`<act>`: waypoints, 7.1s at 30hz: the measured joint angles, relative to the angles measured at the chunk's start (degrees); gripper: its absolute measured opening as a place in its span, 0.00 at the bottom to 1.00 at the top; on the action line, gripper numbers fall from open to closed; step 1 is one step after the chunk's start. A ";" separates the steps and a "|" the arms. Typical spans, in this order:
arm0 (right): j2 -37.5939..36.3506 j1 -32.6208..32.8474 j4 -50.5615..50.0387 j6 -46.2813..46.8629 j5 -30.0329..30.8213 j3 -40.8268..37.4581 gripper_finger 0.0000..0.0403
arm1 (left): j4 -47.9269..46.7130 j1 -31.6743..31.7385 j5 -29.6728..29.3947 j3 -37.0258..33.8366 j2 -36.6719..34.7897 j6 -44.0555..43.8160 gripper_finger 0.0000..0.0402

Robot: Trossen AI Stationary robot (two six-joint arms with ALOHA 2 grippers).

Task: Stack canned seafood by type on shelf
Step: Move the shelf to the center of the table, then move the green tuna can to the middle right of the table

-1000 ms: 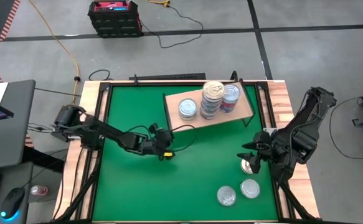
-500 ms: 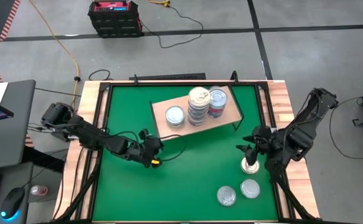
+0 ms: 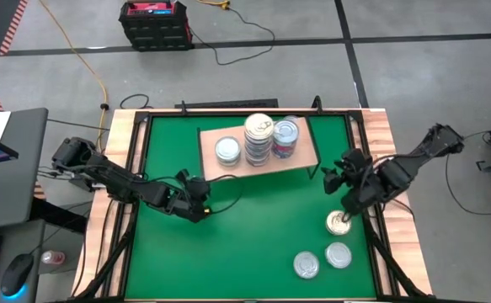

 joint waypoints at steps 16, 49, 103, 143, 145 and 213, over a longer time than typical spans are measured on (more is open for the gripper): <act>-0.85 -18.98 11.36 -24.10 -9.47 -0.02 0.68 | -4.04 -1.10 -3.00 -0.07 -1.08 -8.31 0.46; 0.56 -33.95 26.63 -39.88 -35.15 -4.13 0.68 | -7.91 -13.70 -4.18 0.09 -12.59 -25.03 0.58; 1.78 -44.70 22.22 -38.29 -33.34 4.91 0.68 | -23.13 -17.05 3.49 0.09 -42.27 -18.24 0.57; 37.17 -80.62 36.71 -77.88 -48.77 -0.37 0.68 | -22.93 -17.03 -9.26 0.09 -42.42 -21.93 0.57; 35.65 -79.06 32.34 -77.82 -48.76 -0.58 0.68 | -22.93 -17.03 -8.39 0.09 -42.42 -21.92 0.57; 22.46 -88.26 41.63 -80.33 -53.66 -16.55 0.28 | -22.13 -17.05 -6.82 0.09 -42.38 -21.38 0.57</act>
